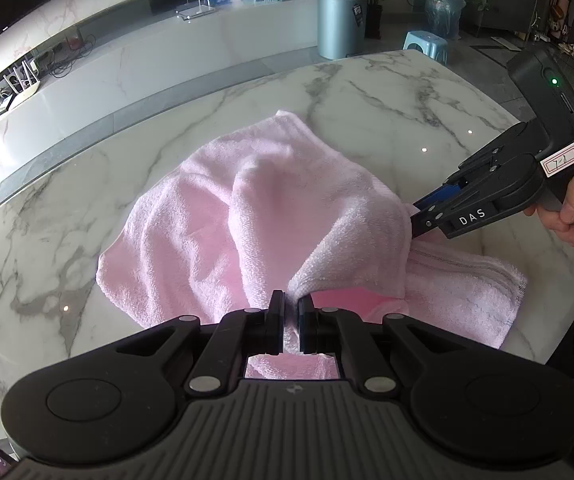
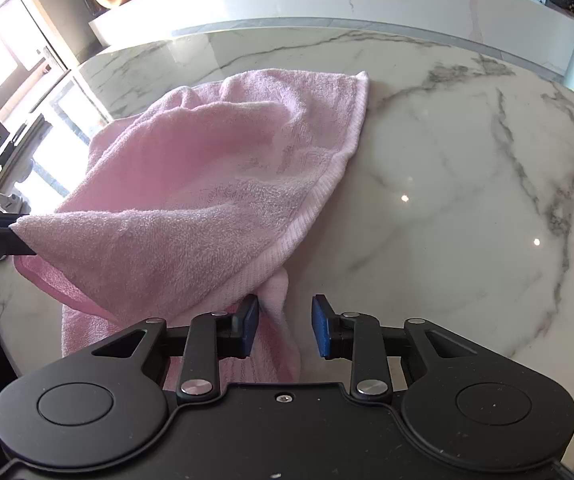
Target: Fold towel
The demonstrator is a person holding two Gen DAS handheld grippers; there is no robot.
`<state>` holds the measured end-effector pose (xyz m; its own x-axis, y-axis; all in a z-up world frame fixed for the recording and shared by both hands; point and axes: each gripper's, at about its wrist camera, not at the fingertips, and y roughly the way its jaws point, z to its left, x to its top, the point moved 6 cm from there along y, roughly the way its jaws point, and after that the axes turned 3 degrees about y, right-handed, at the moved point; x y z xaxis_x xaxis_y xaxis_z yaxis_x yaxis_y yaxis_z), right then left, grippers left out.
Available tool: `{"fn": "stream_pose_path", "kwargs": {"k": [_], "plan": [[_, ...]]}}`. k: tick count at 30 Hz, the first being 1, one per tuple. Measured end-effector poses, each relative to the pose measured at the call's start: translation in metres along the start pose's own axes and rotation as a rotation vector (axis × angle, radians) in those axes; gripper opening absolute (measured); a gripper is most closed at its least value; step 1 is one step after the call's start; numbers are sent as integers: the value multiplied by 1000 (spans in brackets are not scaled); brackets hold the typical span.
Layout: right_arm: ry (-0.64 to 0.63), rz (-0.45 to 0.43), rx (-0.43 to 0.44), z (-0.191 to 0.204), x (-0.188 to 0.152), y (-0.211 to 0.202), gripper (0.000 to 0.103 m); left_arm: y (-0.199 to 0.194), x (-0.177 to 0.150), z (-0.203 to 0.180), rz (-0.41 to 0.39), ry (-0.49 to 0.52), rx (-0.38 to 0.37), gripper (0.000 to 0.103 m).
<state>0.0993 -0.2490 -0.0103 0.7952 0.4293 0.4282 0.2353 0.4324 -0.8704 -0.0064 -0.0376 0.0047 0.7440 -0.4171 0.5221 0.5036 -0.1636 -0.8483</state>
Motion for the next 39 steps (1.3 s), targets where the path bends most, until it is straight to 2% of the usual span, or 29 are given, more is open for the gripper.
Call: {"fn": "stream_pose_path", "kwargs": {"k": [3, 9, 15, 20, 24, 28, 32, 33, 34, 36, 39], "plan": [[-4, 6, -34, -4, 4, 2, 4, 5, -1, 8, 17, -2, 25, 5], [29, -1, -220, -45, 16, -10, 3, 15, -7, 34, 52, -4, 112, 5], [115, 29, -482, -131, 10, -40, 3, 20, -20, 74, 101, -50, 206, 5], [194, 66, -605, -189, -7, -63, 3, 19, -33, 94, 134, -68, 253, 5], [221, 93, -604, -204, -20, -72, 3, 19, -39, 97, 151, -77, 251, 6], [224, 98, -584, -203, -24, -75, 5, 17, -37, 92, 150, -68, 255, 13], [218, 84, -563, -198, -19, -79, 14, 15, -31, 89, 137, -59, 253, 21], [215, 79, -559, -196, -17, -81, 15, 13, -28, 89, 126, -57, 256, 30], [215, 70, -553, -195, -15, -84, 20, 11, -26, 88, 115, -55, 258, 45], [210, 56, -537, -192, -10, -88, 27, 7, -20, 85, 92, -37, 262, 59], [192, 44, -522, -188, -3, -94, 35, 3, -12, 80, 71, -6, 258, 63]]}}
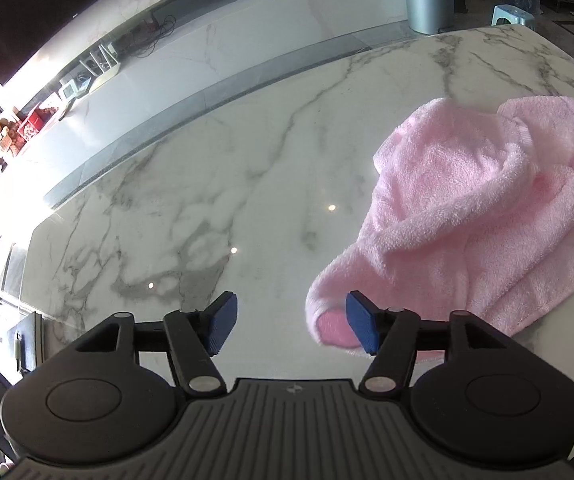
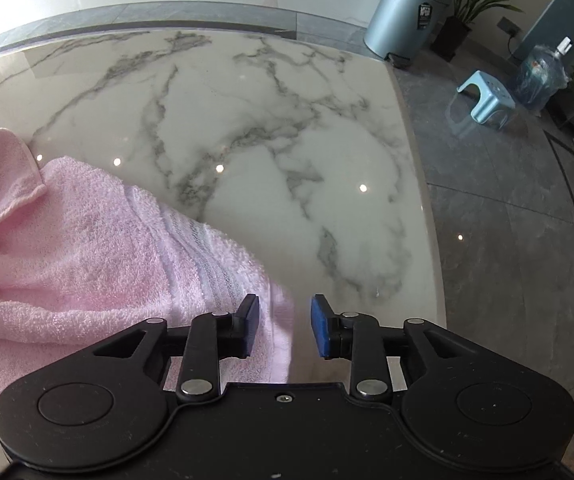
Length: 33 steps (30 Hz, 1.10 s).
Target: Fold towel
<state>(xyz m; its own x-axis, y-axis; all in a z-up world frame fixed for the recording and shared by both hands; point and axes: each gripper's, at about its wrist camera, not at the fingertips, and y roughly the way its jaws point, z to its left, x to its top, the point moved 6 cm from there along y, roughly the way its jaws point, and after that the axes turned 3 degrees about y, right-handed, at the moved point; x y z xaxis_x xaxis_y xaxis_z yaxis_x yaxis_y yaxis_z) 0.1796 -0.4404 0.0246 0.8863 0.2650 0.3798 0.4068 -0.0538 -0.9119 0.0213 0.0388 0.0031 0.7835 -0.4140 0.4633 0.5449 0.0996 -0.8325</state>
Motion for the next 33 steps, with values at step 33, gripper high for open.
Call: {"fn": "stream_pose_path", "kwargs": {"k": [33], "plan": [[-330, 95, 307, 60, 57, 38, 41, 73, 137, -177, -10, 331, -253, 69]]}}
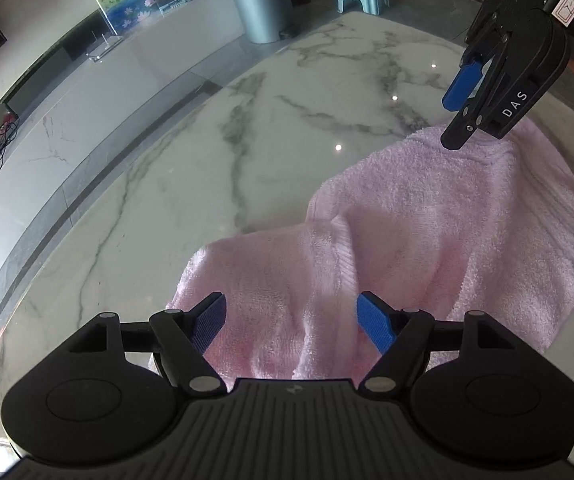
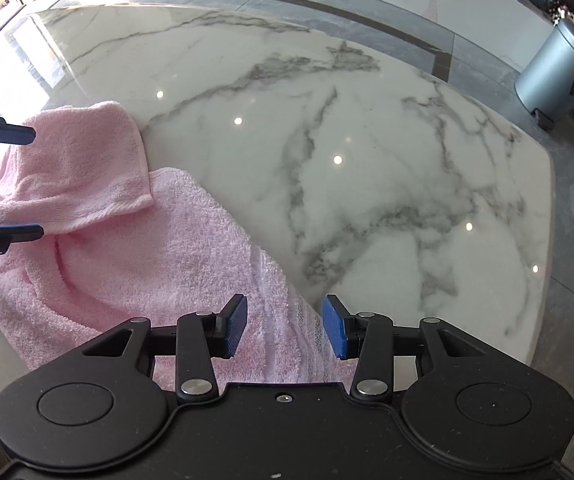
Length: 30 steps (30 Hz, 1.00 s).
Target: Fold towel
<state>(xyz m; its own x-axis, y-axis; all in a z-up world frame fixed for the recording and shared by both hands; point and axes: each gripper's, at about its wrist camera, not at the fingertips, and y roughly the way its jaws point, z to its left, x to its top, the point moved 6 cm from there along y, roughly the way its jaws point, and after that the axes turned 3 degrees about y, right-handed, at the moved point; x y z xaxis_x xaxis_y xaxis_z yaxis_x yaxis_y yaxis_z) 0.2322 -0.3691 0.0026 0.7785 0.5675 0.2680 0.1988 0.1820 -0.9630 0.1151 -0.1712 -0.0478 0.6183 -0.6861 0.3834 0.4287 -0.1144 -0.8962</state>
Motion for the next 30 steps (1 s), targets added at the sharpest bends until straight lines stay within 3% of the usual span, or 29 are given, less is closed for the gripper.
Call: {"fn": "stream_pose_path", "kwargs": {"k": [2, 3, 5, 6, 7, 10, 13, 21, 24, 27, 30], "plan": [[-1, 12, 7, -1, 2, 8, 40, 8, -2, 1, 29, -8, -19, 63], [-1, 18, 14, -1, 2, 11, 38, 12, -5, 1, 44, -11, -30, 53], [-3, 25, 22, 0, 1, 14, 13, 16, -10, 2, 61, -27, -55, 43], [-6, 26, 21, 0, 1, 15, 9, 16, -11, 4, 63, -38, -62, 34], [-11, 24, 22, 1, 0, 13, 8, 16, -13, 6, 66, -49, -69, 24], [-22, 14, 29, 4, -1, 7, 4, 14, -16, 15, 57, -82, -65, 10], [-57, -4, 65, 16, -4, -10, 4, 5, -19, 29, 36, -111, -46, 8], [-225, 119, 276, 88, -48, -33, 4, -26, -39, 84, 34, -159, 78, 8], [-280, 149, 275, 104, -60, -35, 9, -32, -51, 96, 48, -182, 99, 8], [-273, 127, 267, 102, -55, -45, 20, -36, -60, 101, 60, -195, 104, 8], [-254, 100, 251, 93, -46, -57, 22, -36, -68, 104, 67, -204, 103, 8]]}}
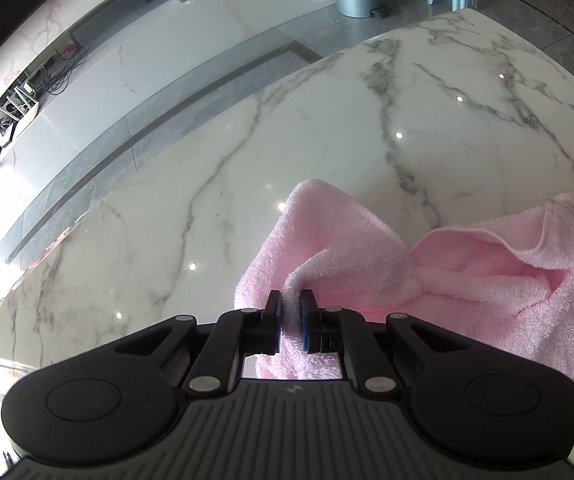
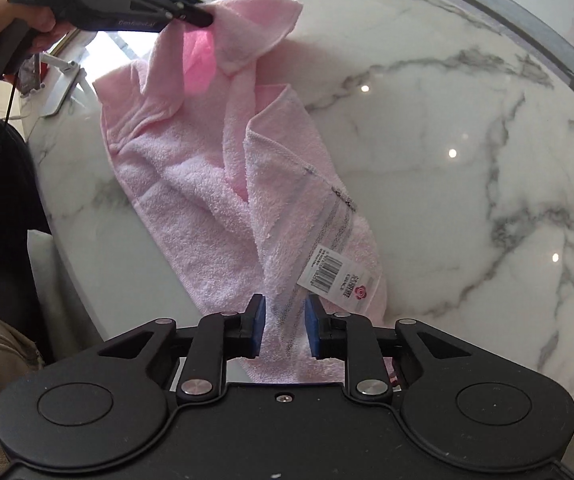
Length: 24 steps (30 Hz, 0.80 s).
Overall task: Fold towel
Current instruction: 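Stretch the towel between both grippers and lay it flat on the table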
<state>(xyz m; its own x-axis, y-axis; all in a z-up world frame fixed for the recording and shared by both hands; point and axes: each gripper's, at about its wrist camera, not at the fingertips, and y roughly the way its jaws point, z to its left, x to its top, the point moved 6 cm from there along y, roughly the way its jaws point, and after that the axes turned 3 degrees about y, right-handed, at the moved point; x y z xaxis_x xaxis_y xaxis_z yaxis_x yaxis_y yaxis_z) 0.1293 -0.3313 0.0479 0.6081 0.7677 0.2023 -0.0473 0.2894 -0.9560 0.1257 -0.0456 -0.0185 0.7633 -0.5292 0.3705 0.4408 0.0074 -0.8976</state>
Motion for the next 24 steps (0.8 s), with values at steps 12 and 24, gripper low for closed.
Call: {"fn": "stream_pose_path", "kwargs": {"k": [12, 24], "plan": [[237, -9, 16, -56, 30, 37, 35, 3, -9, 8, 10, -16, -10, 8], [258, -27, 13, -57, 29, 40, 8, 12, -21, 29, 28, -51, 14, 8]]}}
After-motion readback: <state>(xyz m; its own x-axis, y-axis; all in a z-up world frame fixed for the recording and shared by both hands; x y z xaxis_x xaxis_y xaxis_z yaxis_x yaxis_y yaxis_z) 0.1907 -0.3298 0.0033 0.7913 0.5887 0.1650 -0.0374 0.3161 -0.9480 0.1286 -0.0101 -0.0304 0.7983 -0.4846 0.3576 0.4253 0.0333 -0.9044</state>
